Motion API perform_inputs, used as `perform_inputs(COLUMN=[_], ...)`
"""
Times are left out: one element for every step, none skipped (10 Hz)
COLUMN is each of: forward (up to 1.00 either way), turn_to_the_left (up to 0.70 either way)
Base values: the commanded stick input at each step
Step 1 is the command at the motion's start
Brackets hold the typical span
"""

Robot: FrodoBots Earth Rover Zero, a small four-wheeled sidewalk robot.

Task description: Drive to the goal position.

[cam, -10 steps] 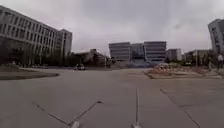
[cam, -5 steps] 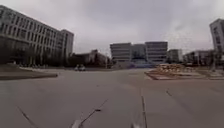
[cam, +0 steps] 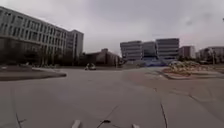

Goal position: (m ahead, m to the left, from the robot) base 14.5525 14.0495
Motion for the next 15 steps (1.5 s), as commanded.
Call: perform_inputs(forward=[0.7, 0.7, 0.7, 0.7, 0.7, 0.7, 0.7, 0.7, 0.7, 0.7, 0.7, 0.7, 0.7, 0.7, 0.7], turn_to_the_left=[0.0, 0.0, 0.0, 0.0, 0.0, 0.0, 0.0, 0.0, 0.0, 0.0, 0.0, 0.0, 0.0, 0.0, 0.0])
